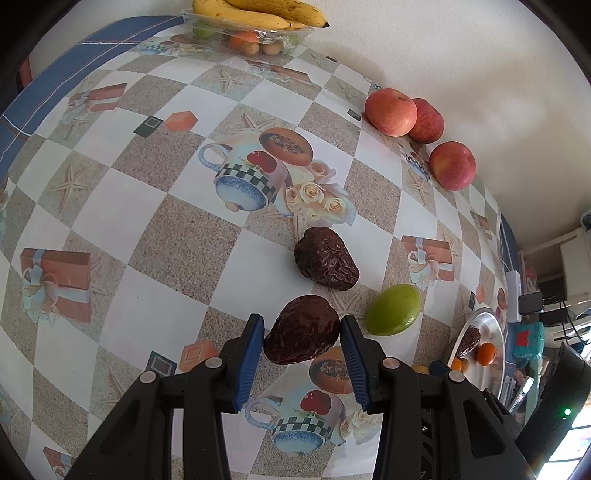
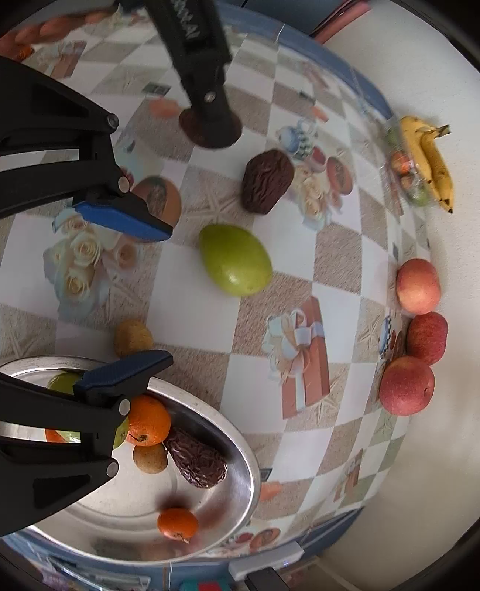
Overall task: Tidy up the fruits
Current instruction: 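Grasp a dark date with the left tool while the right tool grasps a brown kiwi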
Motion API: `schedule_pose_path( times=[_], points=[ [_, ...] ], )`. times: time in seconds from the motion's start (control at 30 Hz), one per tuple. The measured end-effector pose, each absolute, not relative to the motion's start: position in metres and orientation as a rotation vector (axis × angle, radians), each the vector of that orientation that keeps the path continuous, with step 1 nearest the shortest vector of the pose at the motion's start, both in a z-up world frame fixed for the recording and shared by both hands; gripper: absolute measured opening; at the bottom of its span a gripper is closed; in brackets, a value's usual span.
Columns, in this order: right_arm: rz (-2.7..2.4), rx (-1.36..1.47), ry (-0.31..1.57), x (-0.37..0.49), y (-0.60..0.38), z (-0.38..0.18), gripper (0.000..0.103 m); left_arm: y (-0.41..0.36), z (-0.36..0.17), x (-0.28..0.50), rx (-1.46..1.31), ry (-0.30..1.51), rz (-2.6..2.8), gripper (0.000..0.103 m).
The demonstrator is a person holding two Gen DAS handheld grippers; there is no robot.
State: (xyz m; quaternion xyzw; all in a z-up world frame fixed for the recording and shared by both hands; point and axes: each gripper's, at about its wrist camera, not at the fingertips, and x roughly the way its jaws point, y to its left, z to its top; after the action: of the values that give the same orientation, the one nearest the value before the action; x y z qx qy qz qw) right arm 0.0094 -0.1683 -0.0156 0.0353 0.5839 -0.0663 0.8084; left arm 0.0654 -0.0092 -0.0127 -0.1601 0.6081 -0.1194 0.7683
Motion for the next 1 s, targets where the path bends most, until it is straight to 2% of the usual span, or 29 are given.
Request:
schedule_pose_path(
  times=[0.2,0.23,0.37,0.57,0.63,0.77,0.9,1.0],
  points=[
    [-0.141,0.140,1.258,0.007,-0.174,-0.014,0.062,-0.005,-0.013,0.066,-0.363,1.319,-0.245,0.045],
    [-0.125,0.180,1.256,0.007,-0.175,-0.013,0.066,-0.004,-0.013,0.066,-0.364,1.319,-0.244,0.045],
    [-0.002,0.459,1.205,0.000,-0.189,-0.006,0.066,-0.006,-0.013,0.065,-0.363,1.322,-0.245,0.045],
    [-0.094,0.303,1.249,0.000,-0.184,-0.013,0.064,-0.006,-0.014,0.065,-0.359,1.324,-0.241,0.045],
    [-0.108,0.238,1.254,0.002,-0.182,-0.015,0.058,-0.006,-0.014,0.066,-0.357,1.324,-0.240,0.045],
    [-0.163,0.107,1.250,0.007,-0.175,-0.017,0.052,-0.007,-0.015,0.066,-0.354,1.326,-0.242,0.045],
    [-0.194,0.017,1.249,0.008,-0.172,-0.019,0.039,-0.007,-0.016,0.066,-0.355,1.330,-0.239,0.045],
    [-0.172,0.012,1.271,0.009,-0.170,-0.022,0.036,-0.007,-0.017,0.066,-0.359,1.333,-0.240,0.045]
  ],
)
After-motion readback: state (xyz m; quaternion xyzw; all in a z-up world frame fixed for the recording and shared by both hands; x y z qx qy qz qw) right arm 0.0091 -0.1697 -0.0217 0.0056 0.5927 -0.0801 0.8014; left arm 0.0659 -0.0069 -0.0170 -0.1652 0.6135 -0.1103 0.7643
